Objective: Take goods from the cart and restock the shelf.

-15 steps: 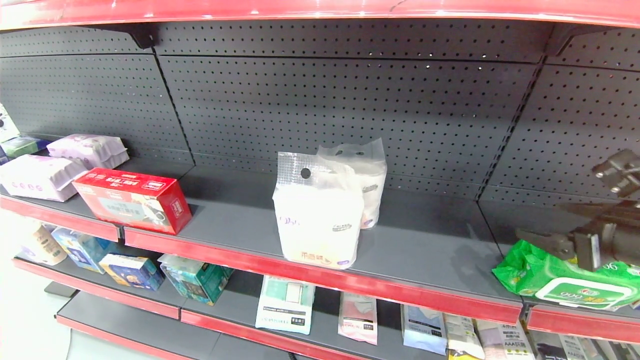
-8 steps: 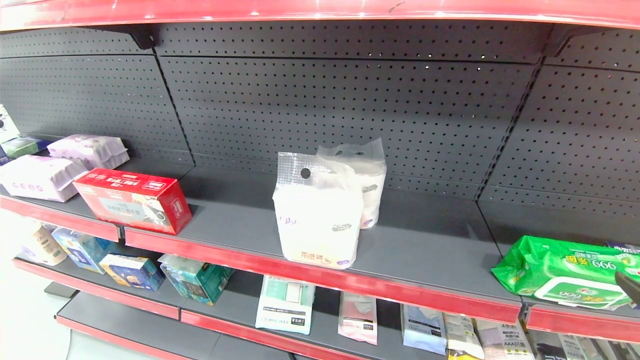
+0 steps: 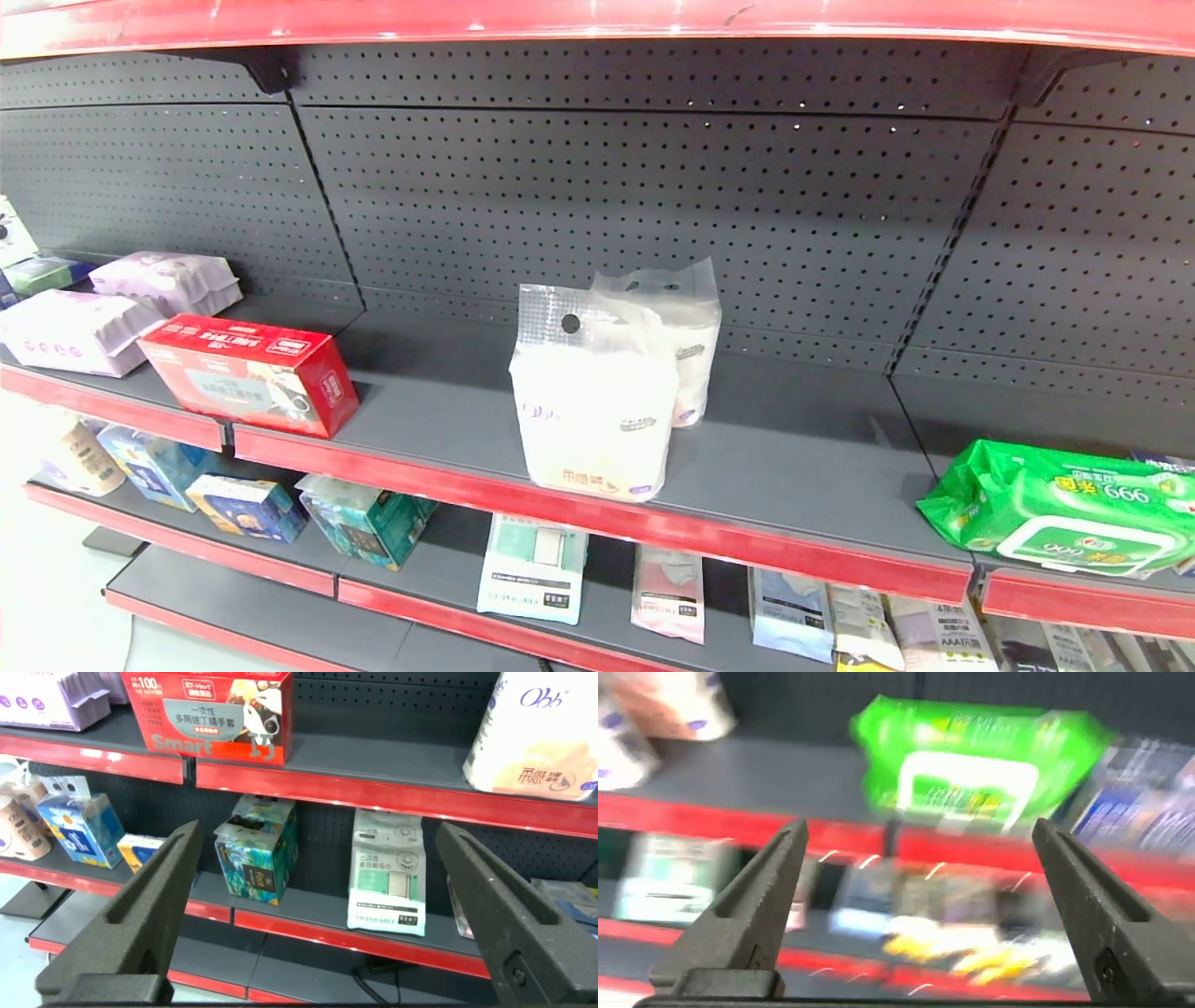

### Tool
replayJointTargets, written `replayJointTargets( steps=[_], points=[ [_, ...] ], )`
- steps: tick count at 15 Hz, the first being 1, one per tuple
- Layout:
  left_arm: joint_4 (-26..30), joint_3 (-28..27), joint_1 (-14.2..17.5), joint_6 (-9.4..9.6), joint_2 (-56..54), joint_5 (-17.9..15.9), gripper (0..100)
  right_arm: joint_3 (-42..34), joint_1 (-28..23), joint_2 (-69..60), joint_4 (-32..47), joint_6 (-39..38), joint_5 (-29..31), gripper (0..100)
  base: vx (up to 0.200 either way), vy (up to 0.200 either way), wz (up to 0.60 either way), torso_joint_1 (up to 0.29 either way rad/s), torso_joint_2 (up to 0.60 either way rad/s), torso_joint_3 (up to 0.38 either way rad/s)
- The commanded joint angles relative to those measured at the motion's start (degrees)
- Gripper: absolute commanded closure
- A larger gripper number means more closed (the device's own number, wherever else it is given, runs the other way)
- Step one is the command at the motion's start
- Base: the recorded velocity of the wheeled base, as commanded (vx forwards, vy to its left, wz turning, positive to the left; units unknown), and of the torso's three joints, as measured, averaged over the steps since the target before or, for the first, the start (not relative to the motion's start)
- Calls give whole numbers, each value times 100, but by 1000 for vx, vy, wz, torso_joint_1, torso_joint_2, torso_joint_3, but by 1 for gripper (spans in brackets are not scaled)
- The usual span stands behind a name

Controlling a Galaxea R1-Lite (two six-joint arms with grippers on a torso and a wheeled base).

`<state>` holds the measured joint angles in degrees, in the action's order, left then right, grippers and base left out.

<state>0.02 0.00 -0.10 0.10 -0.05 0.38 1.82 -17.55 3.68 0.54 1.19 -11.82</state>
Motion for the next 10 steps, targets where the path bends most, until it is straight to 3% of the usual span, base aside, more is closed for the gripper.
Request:
replayJointTargets(
  steps=[1, 4, 10],
  points=[
    [-2, 0, 1, -1, 5, 6, 0, -15, -11, -307, 34, -32, -57, 0, 0, 0, 0, 0, 0, 0],
    [-2, 0, -8, -1, 5, 6, 0, -32, 112, 10, 8, -14, -707, 0, 0, 0, 0, 0, 0, 0],
    [-2, 0, -8, -1, 5, -3, 0, -32, 639, 353, -1, -5, -769, 0, 0, 0, 0, 0, 0, 0]
  ],
)
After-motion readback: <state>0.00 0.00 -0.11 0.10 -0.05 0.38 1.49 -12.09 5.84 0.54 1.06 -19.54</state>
